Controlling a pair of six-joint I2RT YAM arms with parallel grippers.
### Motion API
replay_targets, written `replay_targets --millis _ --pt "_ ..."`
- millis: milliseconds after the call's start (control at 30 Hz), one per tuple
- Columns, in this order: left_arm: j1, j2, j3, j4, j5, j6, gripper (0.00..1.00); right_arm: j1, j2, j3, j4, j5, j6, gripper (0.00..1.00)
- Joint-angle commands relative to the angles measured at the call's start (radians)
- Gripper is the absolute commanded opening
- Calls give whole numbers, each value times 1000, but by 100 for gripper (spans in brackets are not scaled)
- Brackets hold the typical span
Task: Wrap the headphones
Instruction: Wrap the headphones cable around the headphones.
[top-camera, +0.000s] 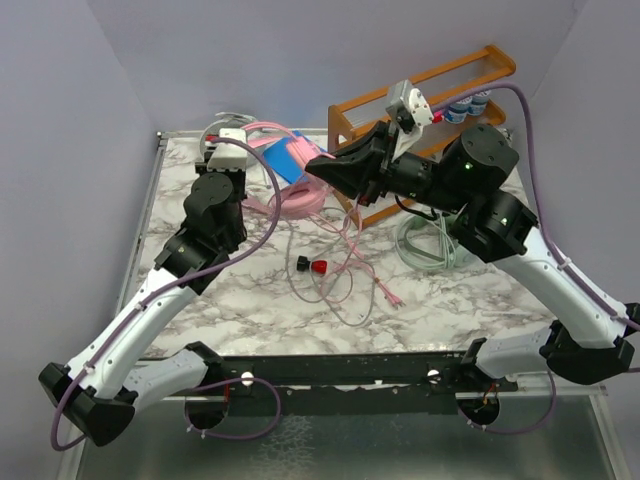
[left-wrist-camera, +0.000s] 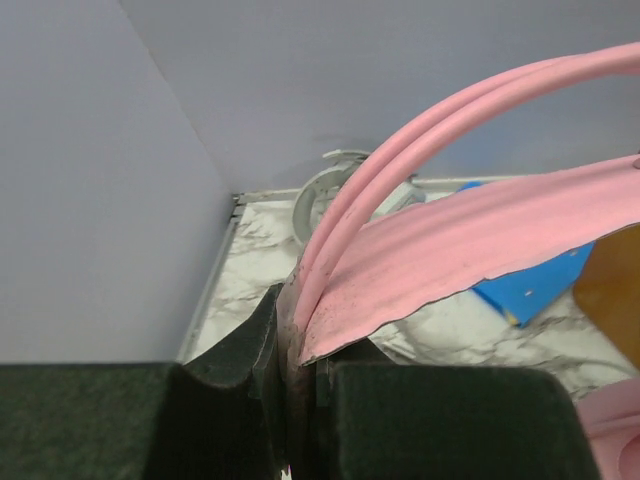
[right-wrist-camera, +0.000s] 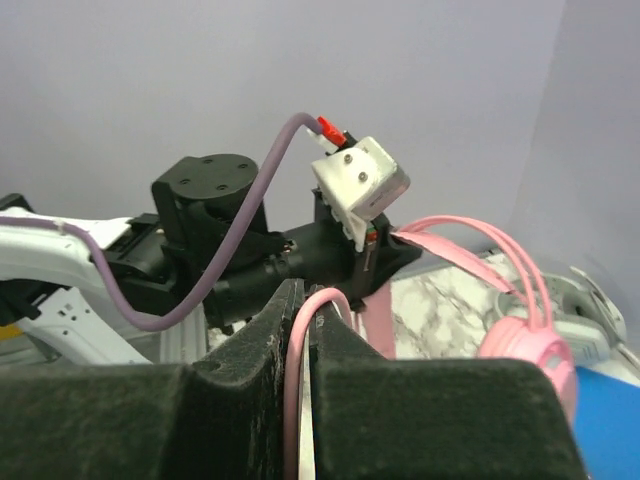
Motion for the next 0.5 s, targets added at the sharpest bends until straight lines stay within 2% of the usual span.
replay_targets --millis 0,100,233,367,467 --pt "2 -49 -68 -57 8 228 0 -11 7 71 -55 109 -60 8" --pt "2 -93 -90 -81 78 299 0 -11 47 146 -144 188 -154 2" --pt "1 -113 -80 -101 75 383 0 -10 63 169 -232 284 -272 1" --pt "2 -111 -49 -140 76 464 0 -10 45 118 -287 371 -412 1" --pt "1 -112 -16 -238 150 502 0 -10 12 24 -261 485 -517 1"
